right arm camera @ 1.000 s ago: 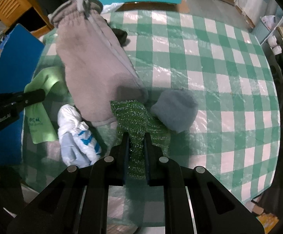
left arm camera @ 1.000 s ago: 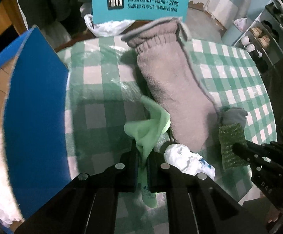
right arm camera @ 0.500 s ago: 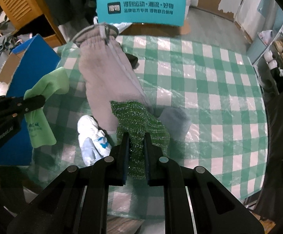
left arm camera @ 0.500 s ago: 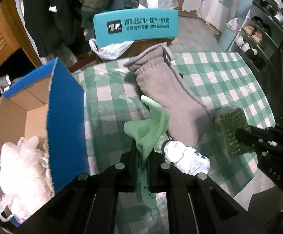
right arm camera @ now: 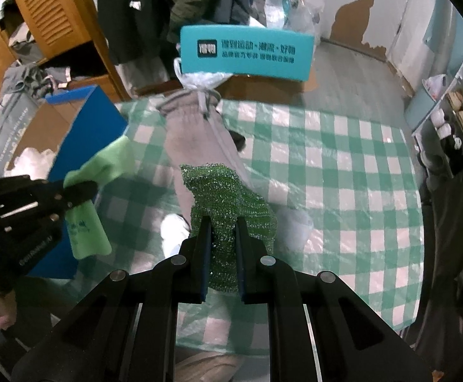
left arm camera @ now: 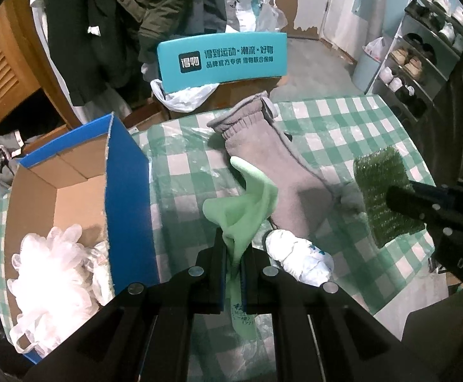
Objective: Organize soft objects
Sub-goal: 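Lift the scrubbing pad with the right tool while the left tool carries the green cloth toward the box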
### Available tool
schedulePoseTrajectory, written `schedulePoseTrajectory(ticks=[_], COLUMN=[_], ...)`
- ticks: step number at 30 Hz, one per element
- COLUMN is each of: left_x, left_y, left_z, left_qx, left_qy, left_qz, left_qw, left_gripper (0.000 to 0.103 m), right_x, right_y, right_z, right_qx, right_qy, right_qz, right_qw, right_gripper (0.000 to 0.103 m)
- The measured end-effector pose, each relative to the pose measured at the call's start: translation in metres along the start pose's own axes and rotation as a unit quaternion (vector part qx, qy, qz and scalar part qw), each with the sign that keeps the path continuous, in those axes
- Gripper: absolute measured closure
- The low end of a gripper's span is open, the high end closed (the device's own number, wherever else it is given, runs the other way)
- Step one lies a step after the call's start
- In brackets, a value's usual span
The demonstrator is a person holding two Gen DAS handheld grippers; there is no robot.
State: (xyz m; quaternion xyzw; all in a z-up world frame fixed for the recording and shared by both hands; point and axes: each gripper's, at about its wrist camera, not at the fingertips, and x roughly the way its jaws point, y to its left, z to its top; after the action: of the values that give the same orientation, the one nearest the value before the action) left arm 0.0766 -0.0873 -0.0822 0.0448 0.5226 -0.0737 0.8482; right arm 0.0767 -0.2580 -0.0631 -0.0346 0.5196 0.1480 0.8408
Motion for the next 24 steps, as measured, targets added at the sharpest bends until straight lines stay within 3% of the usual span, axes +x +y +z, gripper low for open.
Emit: schedulePoseTrajectory(ticks=[24], left_x=[-0.059], left_y=[0.02], left_z=[0.003], left_qx=[-0.011], left_qy=[-0.063], left_qz=[0.007], left_qw=[0.9979], left_gripper=[0.096], right_x=[-0.031], right_y=[0.027], right_z=[0.021], right_qx=[-0.02], right_qy=[-0.037], right_qz=[0.019], right_qw=[0.999], right_gripper=[0.092])
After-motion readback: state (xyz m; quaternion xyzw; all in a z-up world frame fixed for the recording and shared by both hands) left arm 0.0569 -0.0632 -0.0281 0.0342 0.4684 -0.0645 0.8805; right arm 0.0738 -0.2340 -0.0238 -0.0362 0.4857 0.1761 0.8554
